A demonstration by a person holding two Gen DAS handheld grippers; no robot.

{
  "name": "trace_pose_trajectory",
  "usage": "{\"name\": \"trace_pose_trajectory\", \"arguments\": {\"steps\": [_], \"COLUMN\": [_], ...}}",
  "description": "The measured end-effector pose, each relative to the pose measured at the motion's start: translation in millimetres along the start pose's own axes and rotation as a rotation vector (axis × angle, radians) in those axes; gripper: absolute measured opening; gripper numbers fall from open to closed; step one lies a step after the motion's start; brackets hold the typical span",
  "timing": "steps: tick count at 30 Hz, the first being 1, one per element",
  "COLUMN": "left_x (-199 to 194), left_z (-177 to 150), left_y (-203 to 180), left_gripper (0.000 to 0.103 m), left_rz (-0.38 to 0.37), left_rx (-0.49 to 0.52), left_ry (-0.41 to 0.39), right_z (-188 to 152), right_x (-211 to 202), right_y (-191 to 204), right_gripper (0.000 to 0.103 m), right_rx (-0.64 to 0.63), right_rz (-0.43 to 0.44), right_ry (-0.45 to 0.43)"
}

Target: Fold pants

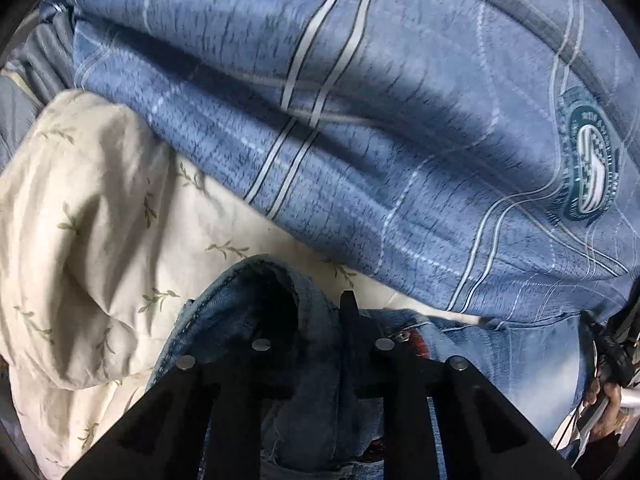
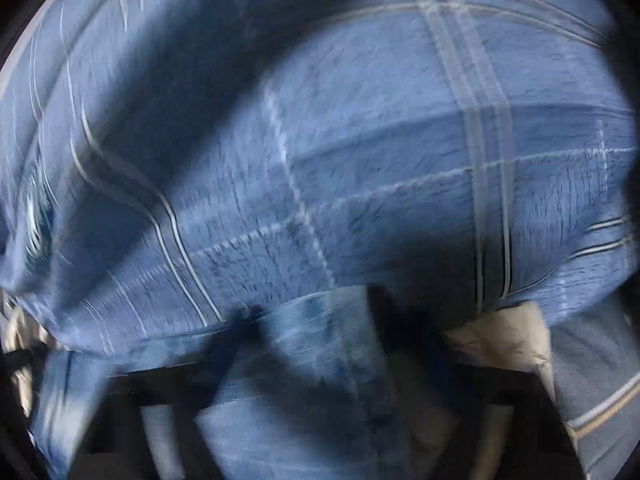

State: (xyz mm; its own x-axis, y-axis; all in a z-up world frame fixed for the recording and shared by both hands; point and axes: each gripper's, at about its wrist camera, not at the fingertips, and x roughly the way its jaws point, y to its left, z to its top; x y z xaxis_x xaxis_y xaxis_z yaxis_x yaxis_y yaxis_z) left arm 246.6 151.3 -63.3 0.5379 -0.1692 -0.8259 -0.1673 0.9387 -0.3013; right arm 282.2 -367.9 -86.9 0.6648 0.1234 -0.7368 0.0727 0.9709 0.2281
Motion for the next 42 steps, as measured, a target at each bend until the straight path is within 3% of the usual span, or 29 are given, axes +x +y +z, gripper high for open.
{"name": "trace_pose_trajectory", "arguments": {"steps": [4,7,10,14,19,26,29,32,34,37,39,42], "left_x": [-48,-110,-157,-210,-228,-216,-212,-218,-227,-248,-270,-280], "left_z": [-8,-22,-38,-89,-151,-224,-244,-252,-256,-261,-261,-255], "left_y": [-1,8,25,37,46,73,79,88,95,100,99,82], "left_gripper": [0.015,0.015,0.015,0.015,0.015,0.016,0.019,0.034,0.040,0.040,0.039,0.040], "left_rz": [-0.067,-0.157,-0.207,-0.233,-0.205,-0.158,-0.115,-0.100,-0.073,0.057,0.113,0.058], "left_rx": [0.015,0.000,-0.015,-0.008,0.012,-0.041,-0.051,-0.096,-0.099,-0.093,-0.087,-0.051], "left_ry": [-0.095,-0.193,-0.251,-0.279,-0.264,-0.146,-0.100,-0.065,-0.050,-0.104,-0.192,-0.236], "right_z": [-11,-33,-59,-110,-182,-256,-279,-297,-304,-299,-288,-275], "right_x": [-72,-137,-187,-233,-263,-273,-268,-267,-280,-301,-308,-304], "right_y": [2,1,-11,-19,-25,-42,-48,-57,-64,-68,-60,-36], "right_gripper": [0.023,0.023,0.023,0.023,0.023,0.023,0.023,0.024,0.024,0.025,0.032,0.071], "right_rx": [0.026,-0.005,0.017,0.045,0.066,0.093,0.083,0.085,0.080,0.087,0.101,0.113], "right_rz": [0.080,0.104,0.119,0.126,0.123,0.135,0.130,0.139,0.149,0.164,0.180,0.217], "right_ry": [-0.183,-0.269,-0.304,-0.331,-0.305,-0.179,-0.030,0.098,0.093,0.030,-0.023,-0.081]}}
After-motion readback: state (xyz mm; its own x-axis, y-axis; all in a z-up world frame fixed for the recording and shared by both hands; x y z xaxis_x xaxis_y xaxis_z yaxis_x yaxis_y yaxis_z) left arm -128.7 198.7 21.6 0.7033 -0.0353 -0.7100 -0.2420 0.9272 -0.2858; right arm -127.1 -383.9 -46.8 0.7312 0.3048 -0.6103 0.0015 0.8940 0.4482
